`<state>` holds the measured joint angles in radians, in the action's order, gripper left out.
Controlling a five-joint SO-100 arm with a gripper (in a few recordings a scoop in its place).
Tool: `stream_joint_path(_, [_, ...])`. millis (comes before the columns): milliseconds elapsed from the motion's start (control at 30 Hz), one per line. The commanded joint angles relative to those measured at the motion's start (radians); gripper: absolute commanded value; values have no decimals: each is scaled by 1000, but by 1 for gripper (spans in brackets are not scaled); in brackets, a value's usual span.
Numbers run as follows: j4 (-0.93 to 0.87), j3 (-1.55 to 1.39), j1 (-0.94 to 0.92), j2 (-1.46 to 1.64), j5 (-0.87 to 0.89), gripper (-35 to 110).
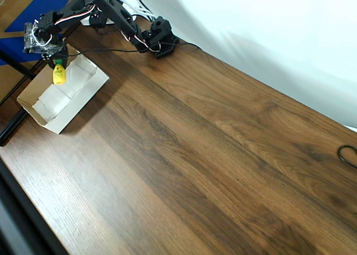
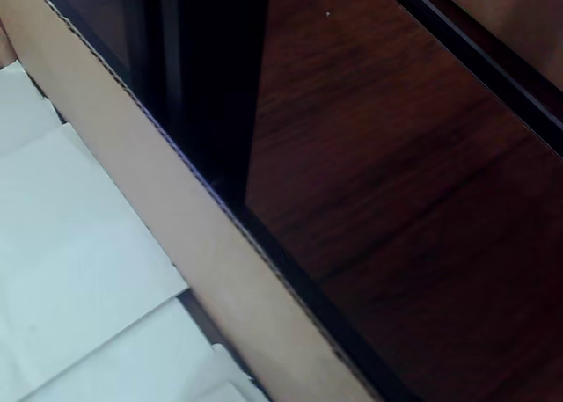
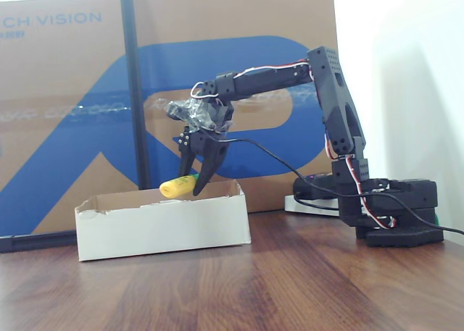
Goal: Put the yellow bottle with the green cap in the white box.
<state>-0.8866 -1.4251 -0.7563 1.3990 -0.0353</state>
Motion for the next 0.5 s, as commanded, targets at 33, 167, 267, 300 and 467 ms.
stream_joint_path(33, [3, 44, -3, 61, 9, 14])
stream_joint_path(167, [6, 18, 17, 87, 17, 15])
stream_joint_path(267, [9, -2, 37, 117, 17, 14])
stream_joint_path(300, [11, -12, 46, 133, 12, 14])
stream_joint_path(467, [15, -83, 104, 245, 15, 0])
